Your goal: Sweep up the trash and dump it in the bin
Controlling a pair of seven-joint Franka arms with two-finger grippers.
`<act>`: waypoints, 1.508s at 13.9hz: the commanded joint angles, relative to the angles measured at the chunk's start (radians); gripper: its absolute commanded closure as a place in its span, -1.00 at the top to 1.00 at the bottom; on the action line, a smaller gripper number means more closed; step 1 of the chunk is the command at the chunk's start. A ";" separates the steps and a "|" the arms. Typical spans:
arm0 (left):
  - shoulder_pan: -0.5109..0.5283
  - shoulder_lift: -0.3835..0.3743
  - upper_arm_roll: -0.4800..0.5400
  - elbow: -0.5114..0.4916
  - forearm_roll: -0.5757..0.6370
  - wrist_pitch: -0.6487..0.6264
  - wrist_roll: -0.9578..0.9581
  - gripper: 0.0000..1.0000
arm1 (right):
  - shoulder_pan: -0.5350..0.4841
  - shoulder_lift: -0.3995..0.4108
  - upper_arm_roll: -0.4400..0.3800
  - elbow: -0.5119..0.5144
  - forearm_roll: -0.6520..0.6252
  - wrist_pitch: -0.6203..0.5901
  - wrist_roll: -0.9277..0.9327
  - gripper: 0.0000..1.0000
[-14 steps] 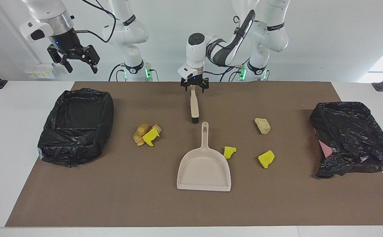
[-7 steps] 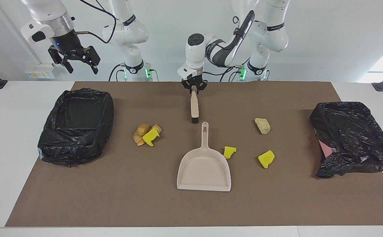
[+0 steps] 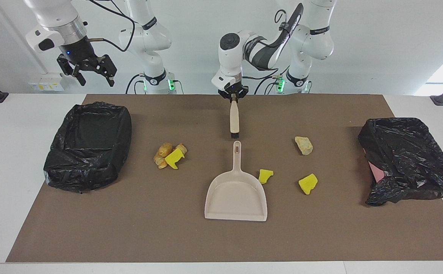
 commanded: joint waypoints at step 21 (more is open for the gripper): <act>0.694 -0.115 -0.007 -0.127 0.203 -0.049 0.310 -1.00 | 0.528 0.687 0.093 0.192 -0.008 0.616 0.719 1.00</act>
